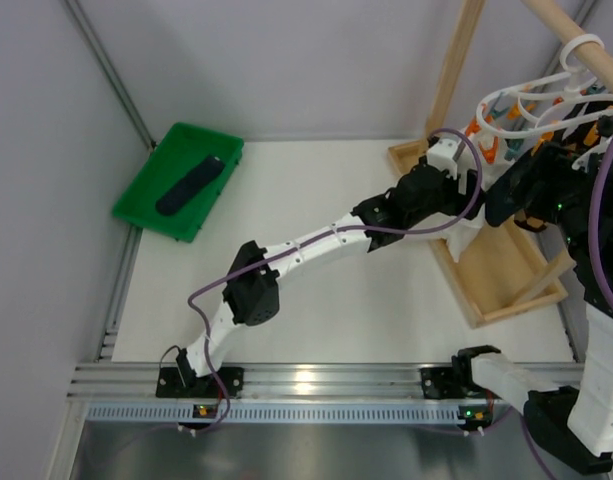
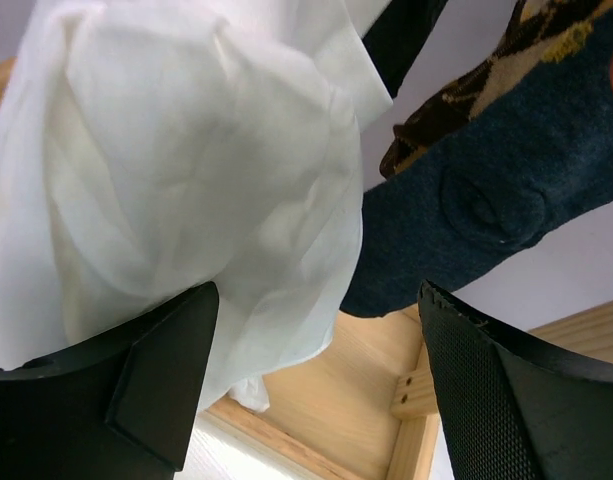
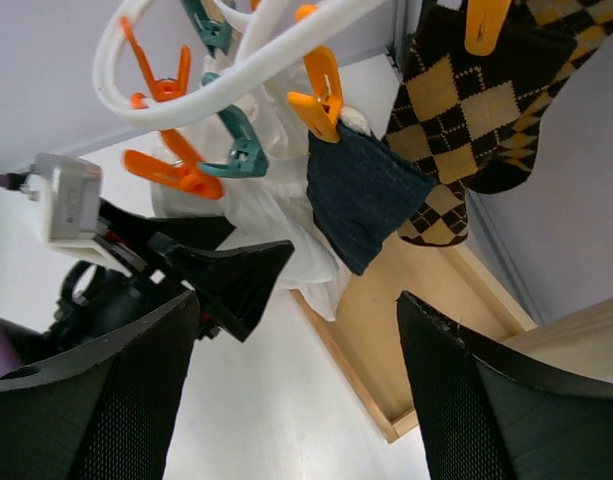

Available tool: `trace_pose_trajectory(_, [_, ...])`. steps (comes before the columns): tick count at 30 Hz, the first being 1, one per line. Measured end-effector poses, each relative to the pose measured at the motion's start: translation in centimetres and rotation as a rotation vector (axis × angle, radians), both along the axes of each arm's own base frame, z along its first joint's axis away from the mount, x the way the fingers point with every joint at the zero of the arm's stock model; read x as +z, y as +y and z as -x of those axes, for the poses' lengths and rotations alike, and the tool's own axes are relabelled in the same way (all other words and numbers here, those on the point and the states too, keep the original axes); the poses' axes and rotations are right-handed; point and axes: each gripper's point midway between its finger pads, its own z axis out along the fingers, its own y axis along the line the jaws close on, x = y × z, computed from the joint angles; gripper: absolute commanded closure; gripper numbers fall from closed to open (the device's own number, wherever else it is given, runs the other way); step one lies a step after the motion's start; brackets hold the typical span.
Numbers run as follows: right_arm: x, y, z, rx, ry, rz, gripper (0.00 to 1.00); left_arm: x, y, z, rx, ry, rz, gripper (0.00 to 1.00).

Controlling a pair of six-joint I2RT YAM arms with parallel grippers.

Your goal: Remove the socks clipped to the hanger

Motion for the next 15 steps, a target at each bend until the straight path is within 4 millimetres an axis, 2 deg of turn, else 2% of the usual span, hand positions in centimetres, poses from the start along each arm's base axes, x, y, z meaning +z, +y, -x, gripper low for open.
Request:
trace_pose_trajectory(6, [-3.1,-1.1,-1.0,-0.076,0.093,0.028,0.24,1.2,1.2,-2.4,0.037,-0.028,0.016,0.16])
trace_pose_trajectory(12, [-5.8,-2.3,-2.7,-0.154,0.173,0.079,0.23,1.2,3.5,-5.9,0.09,-0.029,0.014,0.16])
trace_pose_trajectory(15, [-6.9,-2.6,-3.2,-0.179,0.194,0.096,0.23,1.2,4.2,-6.9,0.099,-0.028,0.013,0.16])
